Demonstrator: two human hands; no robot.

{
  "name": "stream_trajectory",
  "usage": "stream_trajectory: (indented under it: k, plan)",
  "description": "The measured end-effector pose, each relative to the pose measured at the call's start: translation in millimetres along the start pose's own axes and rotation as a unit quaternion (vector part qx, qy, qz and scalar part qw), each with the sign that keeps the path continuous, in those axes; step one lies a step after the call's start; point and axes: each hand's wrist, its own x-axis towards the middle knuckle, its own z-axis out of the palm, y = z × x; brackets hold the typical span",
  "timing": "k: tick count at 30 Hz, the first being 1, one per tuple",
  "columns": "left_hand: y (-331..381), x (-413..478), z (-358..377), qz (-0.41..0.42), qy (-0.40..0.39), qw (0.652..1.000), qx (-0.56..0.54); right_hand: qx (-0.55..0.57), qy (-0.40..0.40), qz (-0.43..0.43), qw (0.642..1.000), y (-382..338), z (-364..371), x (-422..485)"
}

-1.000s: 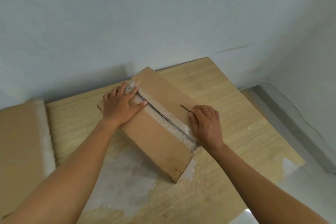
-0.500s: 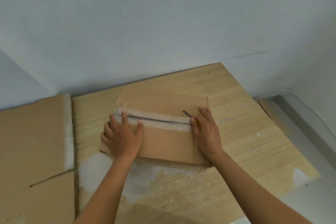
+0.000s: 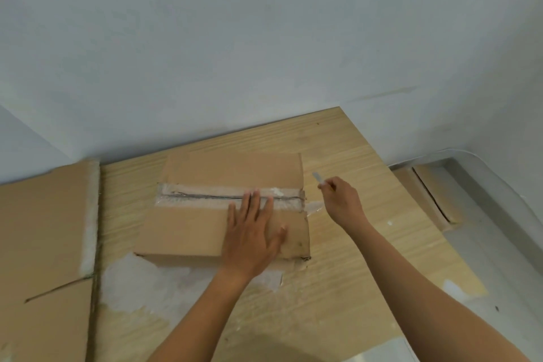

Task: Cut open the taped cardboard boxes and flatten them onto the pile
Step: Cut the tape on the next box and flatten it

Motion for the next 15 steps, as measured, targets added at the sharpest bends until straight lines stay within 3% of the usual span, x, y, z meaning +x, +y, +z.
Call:
stream_trajectory:
  k: [6,15]
  plan:
    - [0.4,1.5,5.3,-0.005,0.061,0.998,-0.003,0.017,-0.08,-0.035,0.996,5.5,5.0,-5.1]
    - [2.0,1.5,8.5,-0.018,0.074,0.997,0.002,0.054,-0.109,-0.049,0.991,5.9,4.8,-9.8]
